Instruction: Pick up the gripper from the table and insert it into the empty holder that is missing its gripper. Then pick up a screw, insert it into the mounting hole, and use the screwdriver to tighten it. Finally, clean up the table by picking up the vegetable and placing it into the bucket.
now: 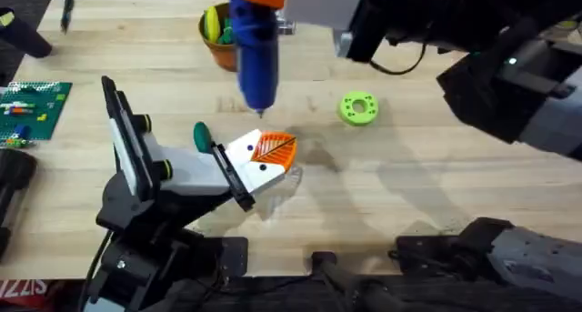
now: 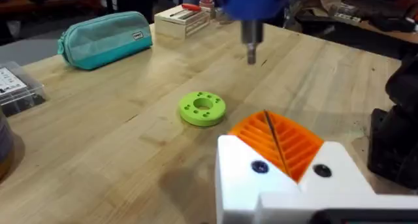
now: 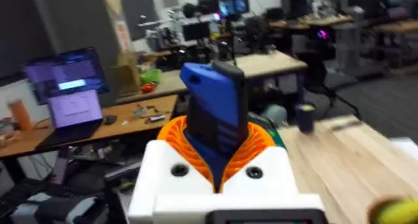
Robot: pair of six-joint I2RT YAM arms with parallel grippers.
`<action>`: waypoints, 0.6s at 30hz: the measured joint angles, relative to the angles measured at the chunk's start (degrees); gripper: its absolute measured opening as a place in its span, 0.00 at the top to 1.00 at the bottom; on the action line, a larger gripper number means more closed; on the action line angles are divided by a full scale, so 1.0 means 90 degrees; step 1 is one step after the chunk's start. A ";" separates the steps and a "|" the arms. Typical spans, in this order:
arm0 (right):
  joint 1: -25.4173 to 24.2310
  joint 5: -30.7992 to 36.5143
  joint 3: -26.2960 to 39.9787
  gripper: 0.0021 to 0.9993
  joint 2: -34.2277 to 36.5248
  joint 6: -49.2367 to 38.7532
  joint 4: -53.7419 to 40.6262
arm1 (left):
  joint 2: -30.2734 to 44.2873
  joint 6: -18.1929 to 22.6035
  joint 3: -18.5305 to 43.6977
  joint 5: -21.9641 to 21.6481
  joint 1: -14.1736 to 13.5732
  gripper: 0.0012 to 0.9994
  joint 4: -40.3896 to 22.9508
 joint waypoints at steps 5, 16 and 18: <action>-0.0445 -0.0003 0.0007 0.96 -0.0001 0.0028 -0.0863 | 0.0000 0.0000 -0.0001 0.0000 0.0000 0.99 0.0000; -0.1859 -0.0019 0.0007 0.96 -0.0001 0.0054 -0.1251 | 0.0000 0.0001 0.0000 0.0000 0.0000 0.99 0.0000; -0.2035 0.0006 0.0007 0.96 -0.0001 0.0054 -0.1365 | 0.0000 -0.0001 -0.0002 0.0000 0.0000 0.99 0.0000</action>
